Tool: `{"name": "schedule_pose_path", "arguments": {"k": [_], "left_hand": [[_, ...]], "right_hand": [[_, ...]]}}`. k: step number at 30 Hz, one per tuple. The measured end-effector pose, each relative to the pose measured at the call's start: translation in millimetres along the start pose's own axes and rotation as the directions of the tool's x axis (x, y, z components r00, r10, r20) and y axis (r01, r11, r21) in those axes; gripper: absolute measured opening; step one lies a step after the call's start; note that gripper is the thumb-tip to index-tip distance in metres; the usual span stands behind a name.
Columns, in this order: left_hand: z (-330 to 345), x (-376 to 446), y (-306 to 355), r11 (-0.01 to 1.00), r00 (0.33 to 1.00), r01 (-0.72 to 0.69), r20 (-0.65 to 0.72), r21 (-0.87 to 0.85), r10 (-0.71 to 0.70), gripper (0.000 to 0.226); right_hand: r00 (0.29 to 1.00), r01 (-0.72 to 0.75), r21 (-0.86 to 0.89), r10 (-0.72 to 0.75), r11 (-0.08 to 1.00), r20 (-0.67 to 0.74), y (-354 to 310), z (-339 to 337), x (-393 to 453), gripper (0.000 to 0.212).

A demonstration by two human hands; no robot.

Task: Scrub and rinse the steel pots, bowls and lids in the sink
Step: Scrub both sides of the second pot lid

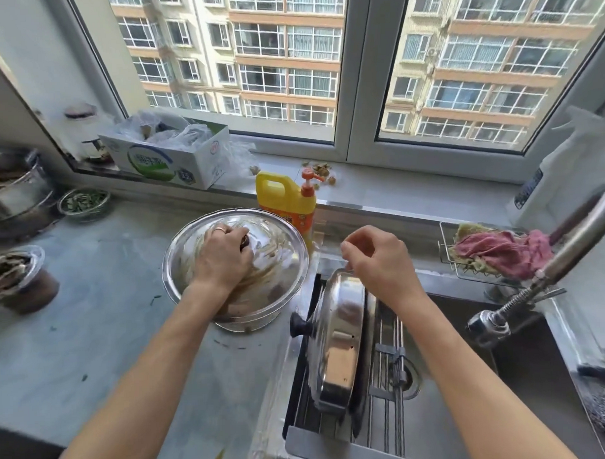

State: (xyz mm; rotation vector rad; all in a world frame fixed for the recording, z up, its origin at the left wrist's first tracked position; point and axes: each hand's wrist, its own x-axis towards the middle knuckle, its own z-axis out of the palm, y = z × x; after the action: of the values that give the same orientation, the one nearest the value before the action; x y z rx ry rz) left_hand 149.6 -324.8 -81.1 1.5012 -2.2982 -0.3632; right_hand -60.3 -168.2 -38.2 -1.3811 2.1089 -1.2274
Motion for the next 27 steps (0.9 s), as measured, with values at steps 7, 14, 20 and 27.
{"name": "schedule_pose_path", "arguments": {"k": [7,14,20,27], "left_hand": [[-62,-45,69,0.98,0.982,-0.188,-0.026,-0.057,0.187,0.041],[-56,-94,137,0.914,0.917,-0.394,0.031,-0.096,0.399,0.042],[-33,-136,180,0.859,0.852,-0.499,0.116,-0.114,0.51,0.036],[13,-180,219,0.779,0.744,-0.626,0.32,0.029,0.586,0.034]], "right_hand": [[0.988,-0.151,0.153,0.155,0.977,-0.017,12,-16,-35,0.016],[0.904,-0.405,0.457,0.422,0.792,0.07,47,-53,-82,0.021],[0.832,-0.521,0.552,0.531,0.651,0.159,95,-77,-138,0.029],[0.68,-0.665,0.646,0.662,0.375,0.317,148,-70,-204,0.029]]}}
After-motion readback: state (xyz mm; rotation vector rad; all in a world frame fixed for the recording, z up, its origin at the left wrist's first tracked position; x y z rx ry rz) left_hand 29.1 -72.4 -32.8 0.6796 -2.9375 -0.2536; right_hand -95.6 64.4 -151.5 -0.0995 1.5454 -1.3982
